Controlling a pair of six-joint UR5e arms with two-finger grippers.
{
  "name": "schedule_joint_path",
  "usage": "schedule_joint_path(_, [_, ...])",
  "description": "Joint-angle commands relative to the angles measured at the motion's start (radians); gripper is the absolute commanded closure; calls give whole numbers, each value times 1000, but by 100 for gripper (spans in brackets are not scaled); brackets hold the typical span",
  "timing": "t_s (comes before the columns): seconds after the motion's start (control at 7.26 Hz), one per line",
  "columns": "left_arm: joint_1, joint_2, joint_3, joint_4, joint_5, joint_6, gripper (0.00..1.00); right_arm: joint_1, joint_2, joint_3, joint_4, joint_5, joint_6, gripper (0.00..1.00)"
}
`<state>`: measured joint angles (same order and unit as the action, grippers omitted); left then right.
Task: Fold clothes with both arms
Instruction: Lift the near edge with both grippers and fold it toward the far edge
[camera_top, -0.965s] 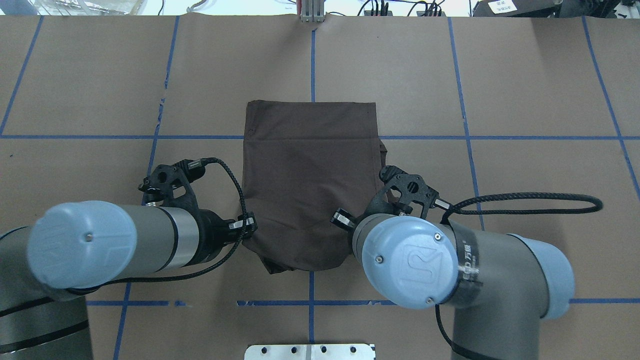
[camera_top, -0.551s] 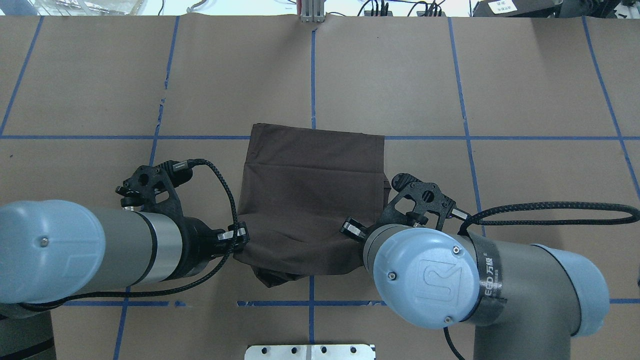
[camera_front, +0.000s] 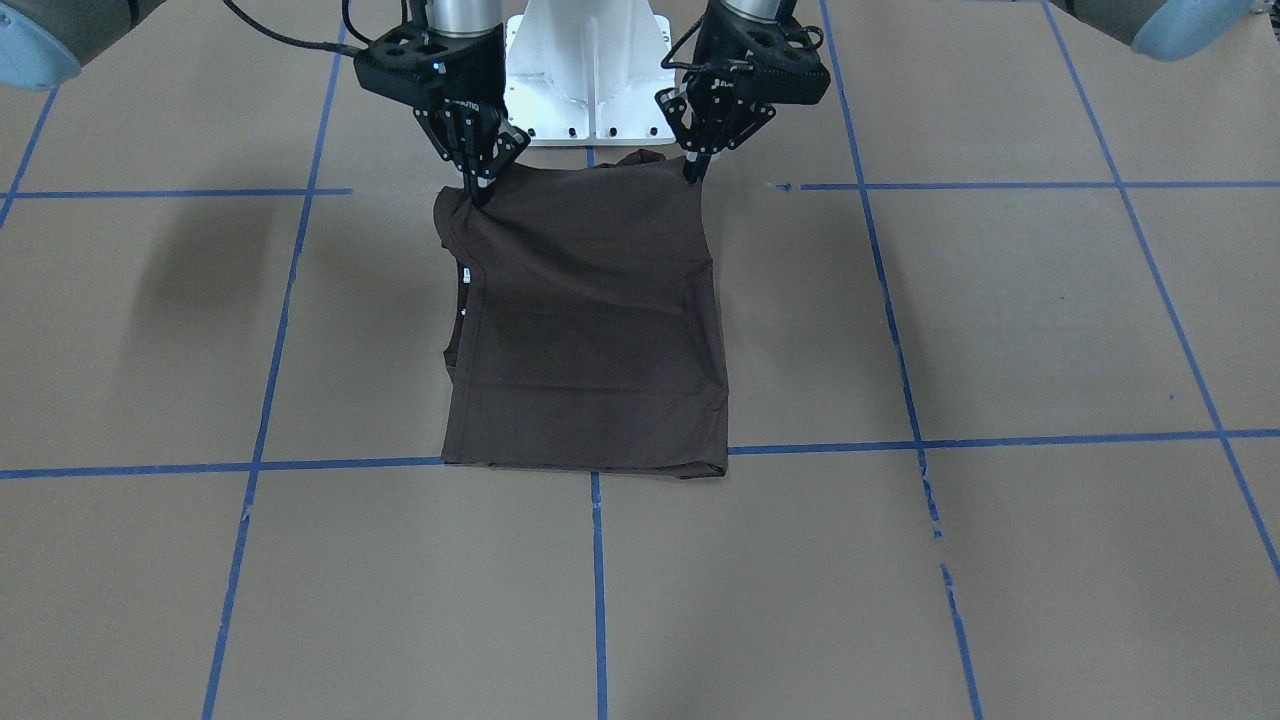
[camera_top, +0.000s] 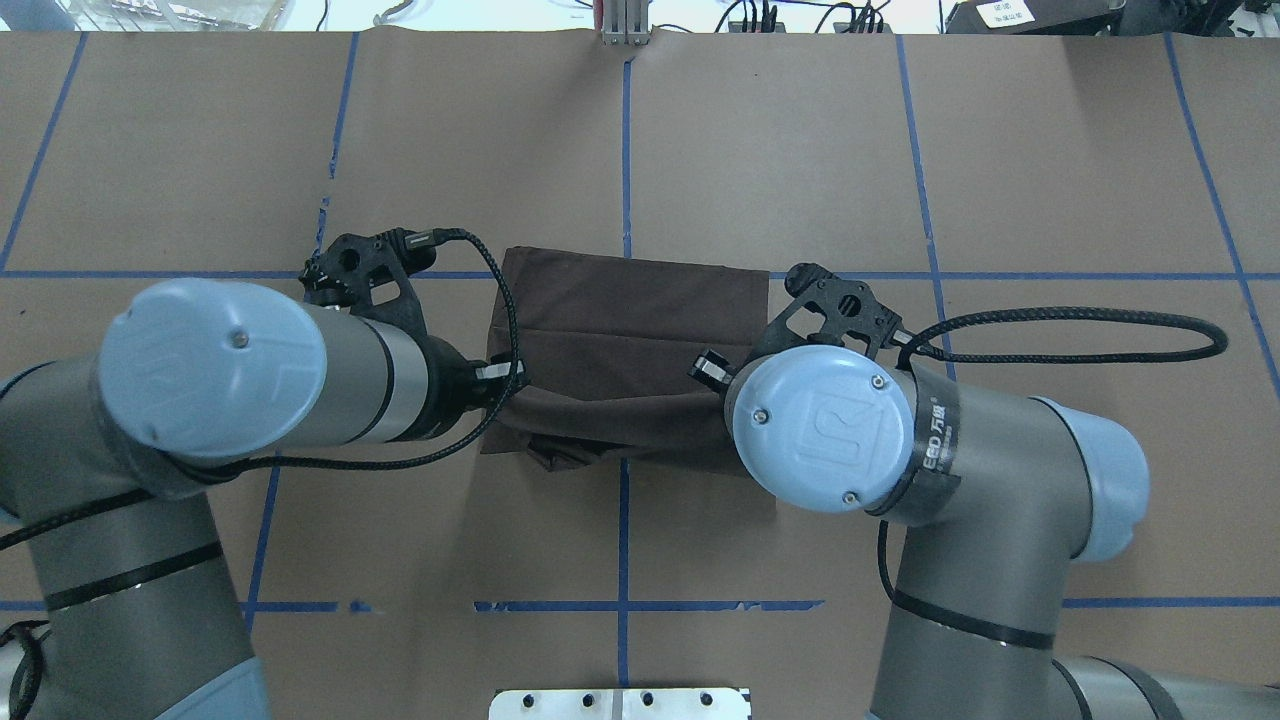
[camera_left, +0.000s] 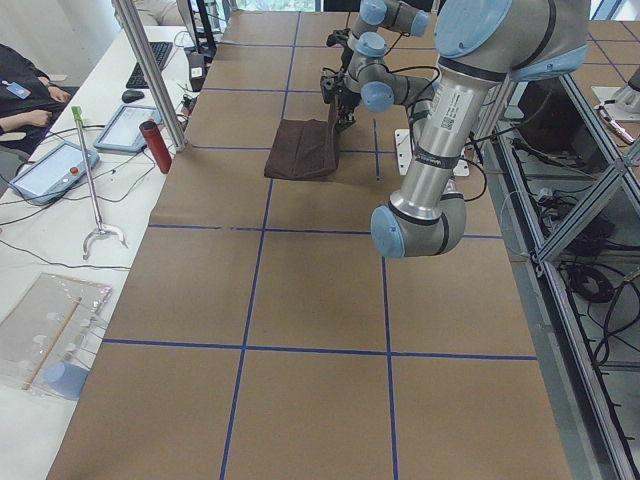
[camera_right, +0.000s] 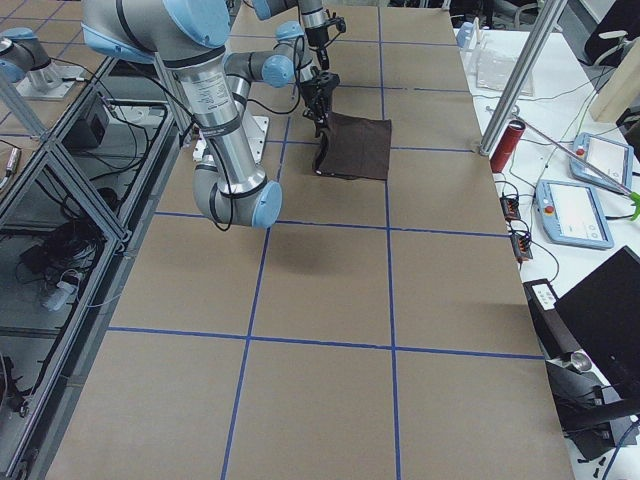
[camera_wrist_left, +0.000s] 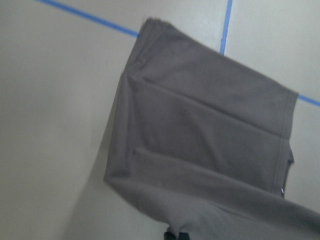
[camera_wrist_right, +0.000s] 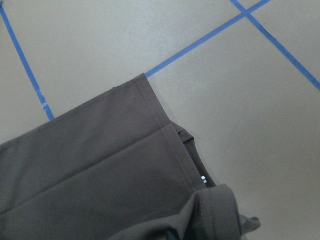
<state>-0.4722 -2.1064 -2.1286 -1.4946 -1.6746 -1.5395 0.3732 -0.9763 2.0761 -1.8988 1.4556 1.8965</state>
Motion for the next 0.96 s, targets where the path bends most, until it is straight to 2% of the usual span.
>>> schedule_joint_path(0.0, [-84,-64,138,-37,-1,71,100,68,2,-161,174,5,-45,100])
schedule_joint_path(0.41, [-163,-145,414,-224,-1,131,100,113,111,-382,224,20,-63,100])
schedule_joint_path(0.55, [-170,-145,490,-293,1,146,100,113,111,-449,322,19,-60,100])
schedule_joint_path(0.69, [-171,-145,542,-341,1,150,100,119,113,-514,404,19,-62,100])
schedule_joint_path(0.83, [-169,-145,570,-354,4,150,100,124,113,-534,414,19,-65,100])
